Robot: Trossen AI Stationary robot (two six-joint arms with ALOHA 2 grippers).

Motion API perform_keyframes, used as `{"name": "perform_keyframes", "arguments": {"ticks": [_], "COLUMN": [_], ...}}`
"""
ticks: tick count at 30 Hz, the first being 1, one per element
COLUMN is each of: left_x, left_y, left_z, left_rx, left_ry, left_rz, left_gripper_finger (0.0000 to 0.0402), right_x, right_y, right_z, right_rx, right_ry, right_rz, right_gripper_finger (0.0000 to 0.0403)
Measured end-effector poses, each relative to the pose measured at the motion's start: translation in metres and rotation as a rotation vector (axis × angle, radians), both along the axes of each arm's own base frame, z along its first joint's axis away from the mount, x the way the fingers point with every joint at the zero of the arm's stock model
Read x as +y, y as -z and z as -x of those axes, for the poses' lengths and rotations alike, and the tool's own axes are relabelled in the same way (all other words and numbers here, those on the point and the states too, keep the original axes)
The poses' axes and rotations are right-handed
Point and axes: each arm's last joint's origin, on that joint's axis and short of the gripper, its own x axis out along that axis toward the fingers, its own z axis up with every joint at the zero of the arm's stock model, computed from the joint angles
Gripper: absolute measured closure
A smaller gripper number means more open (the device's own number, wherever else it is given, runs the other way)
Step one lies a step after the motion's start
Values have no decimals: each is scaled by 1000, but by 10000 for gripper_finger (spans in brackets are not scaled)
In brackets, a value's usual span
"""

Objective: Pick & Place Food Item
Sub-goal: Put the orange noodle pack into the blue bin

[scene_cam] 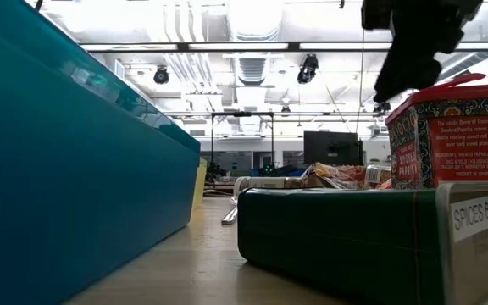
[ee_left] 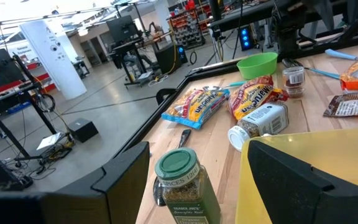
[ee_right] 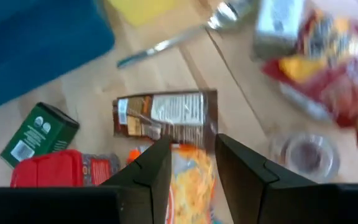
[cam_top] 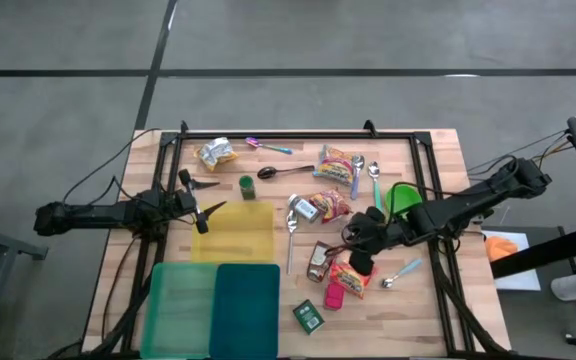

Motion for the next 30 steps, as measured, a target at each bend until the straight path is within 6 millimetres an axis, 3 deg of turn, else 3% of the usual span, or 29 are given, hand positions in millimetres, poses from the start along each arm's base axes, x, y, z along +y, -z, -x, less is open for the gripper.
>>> {"name": "perform_keyframes", "arguments": {"ticks": [4, 11, 15, 23, 30], "left_x": [0, 0, 0, 0, 0], "left_y": [0, 0, 0, 0, 0], "left_z": [0, 0, 0, 0, 0], "left_rx": [0, 0, 0, 0, 0], "left_ry": [0, 0, 0, 0, 0], "left_rz": [0, 0, 0, 0, 0], "left_gripper_finger": [126, 126, 126, 126, 126], "right_x": [7, 19, 31, 59, 75], "right_y": [1, 3, 5, 10, 35], "right_z": [4, 10, 20, 33, 29], "right_rx": [25, 42, 89, 76, 165], "right_ry": [44, 15, -59, -131, -81], "right_rz": [-63, -72, -54, -12, -4], "right_gripper_finger": [241, 140, 103, 85, 85]}}
